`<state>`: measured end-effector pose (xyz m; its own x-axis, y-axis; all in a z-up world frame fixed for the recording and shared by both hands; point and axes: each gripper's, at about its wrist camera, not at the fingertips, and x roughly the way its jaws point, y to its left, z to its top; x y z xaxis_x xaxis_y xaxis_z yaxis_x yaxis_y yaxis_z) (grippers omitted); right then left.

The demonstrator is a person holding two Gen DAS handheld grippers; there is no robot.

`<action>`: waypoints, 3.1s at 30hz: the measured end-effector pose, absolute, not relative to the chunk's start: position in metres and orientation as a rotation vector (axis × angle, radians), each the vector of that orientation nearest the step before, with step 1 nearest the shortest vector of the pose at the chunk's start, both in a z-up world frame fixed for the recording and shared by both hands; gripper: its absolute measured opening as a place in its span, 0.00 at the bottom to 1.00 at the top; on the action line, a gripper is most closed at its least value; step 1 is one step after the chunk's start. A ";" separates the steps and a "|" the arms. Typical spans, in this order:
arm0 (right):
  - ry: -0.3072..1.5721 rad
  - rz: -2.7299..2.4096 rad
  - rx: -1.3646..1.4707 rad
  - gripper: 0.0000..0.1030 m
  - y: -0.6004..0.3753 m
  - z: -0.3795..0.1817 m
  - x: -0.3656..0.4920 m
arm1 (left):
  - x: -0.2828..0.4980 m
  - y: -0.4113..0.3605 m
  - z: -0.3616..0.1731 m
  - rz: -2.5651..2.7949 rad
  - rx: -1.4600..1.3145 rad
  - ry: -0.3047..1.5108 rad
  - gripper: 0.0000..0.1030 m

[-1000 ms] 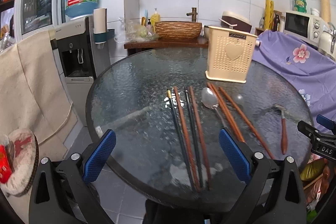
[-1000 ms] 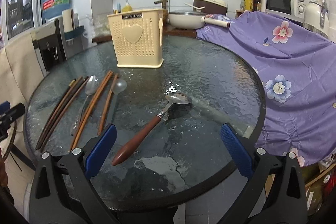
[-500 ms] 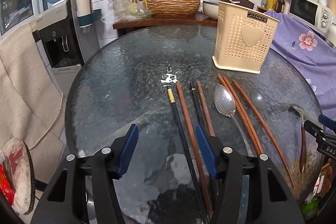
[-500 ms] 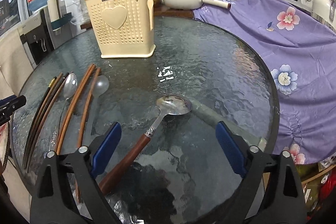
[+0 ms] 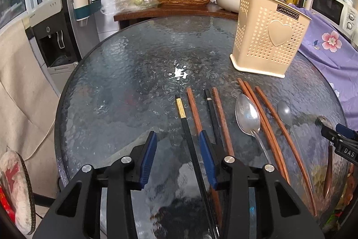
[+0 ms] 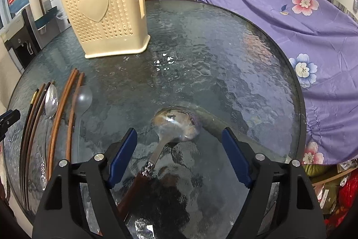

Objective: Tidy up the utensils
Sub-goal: 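Grasp the black gold-tipped chopstick with the left tool while the right tool grasps the wooden-handled ladle, then lift the black chopstick with the left tool while the right tool carries the ladle toward the cream basket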

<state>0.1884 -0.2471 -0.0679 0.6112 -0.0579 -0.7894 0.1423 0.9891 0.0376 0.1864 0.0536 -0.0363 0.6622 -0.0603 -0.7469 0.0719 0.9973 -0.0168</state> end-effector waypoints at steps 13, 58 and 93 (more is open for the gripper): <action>0.934 -0.126 0.088 0.69 -0.242 -0.074 0.200 | 0.215 0.047 -0.047 -0.094 0.015 0.910 0.20; 0.885 -0.028 0.058 0.46 -0.229 -0.060 0.204 | 0.235 0.037 -0.045 -0.074 0.036 0.909 0.07; 0.590 0.151 -0.076 0.46 -0.208 0.037 0.157 | 0.168 0.053 0.069 -0.106 -0.055 0.583 0.07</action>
